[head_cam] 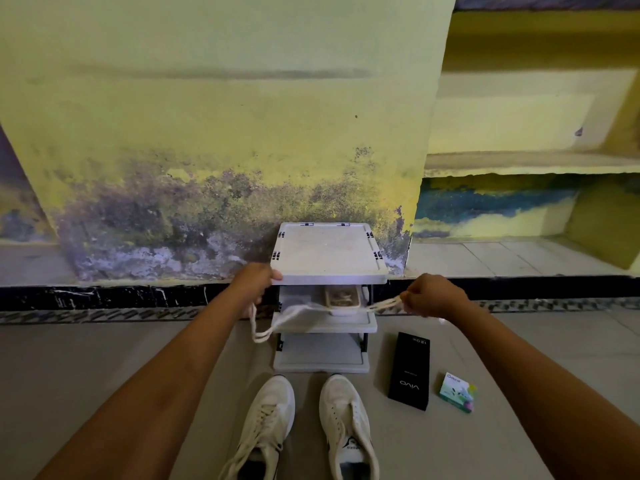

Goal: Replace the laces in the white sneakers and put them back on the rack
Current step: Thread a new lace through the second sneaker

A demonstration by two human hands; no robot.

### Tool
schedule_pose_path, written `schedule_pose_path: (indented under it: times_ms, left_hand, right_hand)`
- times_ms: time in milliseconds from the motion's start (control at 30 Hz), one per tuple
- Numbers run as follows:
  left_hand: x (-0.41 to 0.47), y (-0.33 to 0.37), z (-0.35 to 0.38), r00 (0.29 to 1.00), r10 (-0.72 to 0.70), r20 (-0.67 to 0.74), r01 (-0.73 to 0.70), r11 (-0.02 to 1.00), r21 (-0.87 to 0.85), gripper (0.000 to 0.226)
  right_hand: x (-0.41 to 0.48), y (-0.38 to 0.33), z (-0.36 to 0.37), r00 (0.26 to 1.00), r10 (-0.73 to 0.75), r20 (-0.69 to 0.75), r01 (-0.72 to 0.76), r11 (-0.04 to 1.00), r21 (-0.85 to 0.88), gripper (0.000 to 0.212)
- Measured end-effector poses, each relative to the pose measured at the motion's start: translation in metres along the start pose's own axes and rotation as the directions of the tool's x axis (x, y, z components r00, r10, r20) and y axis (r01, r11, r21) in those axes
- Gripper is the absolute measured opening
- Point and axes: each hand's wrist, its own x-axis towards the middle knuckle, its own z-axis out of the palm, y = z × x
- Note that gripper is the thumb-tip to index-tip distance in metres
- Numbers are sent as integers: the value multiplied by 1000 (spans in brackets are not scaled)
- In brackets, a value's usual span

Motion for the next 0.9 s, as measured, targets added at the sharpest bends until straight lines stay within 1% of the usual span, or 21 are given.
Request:
schedule_pose_path:
  times_ms: [33,67,133,167,200,233,267,300,333,367,433,533,600,667,700,733,767,800,833,867,900]
  left_hand:
    - [-7,8,5,998,36,42,-32,996,-79,25]
    - [-17,17,11,993,75,91,-61,988,-143,28]
    - [-34,33,23,973,149,178,-102,964,-246,28]
    - [-41,40,30,962,171,211,-106,951,-290,25]
    - [-49,47,37,953,187,239,-102,939,-327,24]
    - [-56,54,43,944,200,263,-101,932,-347,24]
    - [-61,60,48,936,210,283,-102,930,-352,25]
    - [-68,66,54,927,225,301,-116,933,-340,25]
    - [-72,70,58,920,234,313,-131,940,-316,25]
    - [-77,74,60,916,243,318,-150,946,-289,24]
    - [-86,81,63,910,260,324,-175,947,-268,21]
    - [-97,91,65,901,264,344,-170,945,-281,23]
    - [-105,97,64,908,257,331,-169,948,-271,26]
    - [-107,98,57,937,228,264,-154,950,-272,27]
    - [-107,97,53,953,213,216,-148,949,-279,26]
    - [-105,94,47,967,200,160,-149,946,-288,24]
    - [-103,91,42,974,201,107,-163,942,-293,22]
    - [-98,87,36,976,208,66,-183,943,-279,23]
    - [-94,83,33,975,220,45,-202,946,-253,25]
    - [-89,78,31,975,222,29,-210,951,-226,26]
    - [-80,71,32,977,213,22,-205,959,-197,26]
  right_hand:
    - [-3,0,1,999,6,-38,-14,976,-219,28]
    - [-9,-1,0,999,23,-43,-37,934,-356,26]
    - [-18,-10,0,999,41,-5,-39,890,-454,28]
    - [-21,-16,0,999,16,43,4,906,-424,32]
    - [-23,-23,1,995,-19,103,51,946,-320,35]
    - [-28,-31,-1,984,-78,160,103,983,-155,36]
    - [-34,-40,-1,972,-133,191,121,990,74,35]
    - [-43,-47,-4,970,-148,194,80,943,323,35]
    - [-49,-53,-6,968,-162,194,34,845,534,34]
    - [-55,-57,-10,969,-177,171,18,743,669,33]
    - [-64,-59,-18,977,-189,100,42,629,777,29]
    - [-74,-59,-31,987,-162,-14,93,496,863,26]
    - [-76,-56,-38,990,-136,-29,89,466,881,20]
    - [-74,-51,-39,996,-86,-13,54,492,869,19]
    - [-72,-49,-39,997,-70,-13,50,568,822,19]
    - [-65,-45,-36,998,-68,5,45,717,696,18]
    - [-60,-42,-33,998,-30,47,0,848,530,16]
    - [-52,-38,-26,997,-15,77,-5,966,259,19]
    - [-47,-32,-19,994,14,107,-12,1000,-13,25]
    - [-44,-26,-16,987,46,154,-10,974,-228,28]
    - [-38,-20,-9,980,62,191,13,930,-368,30]
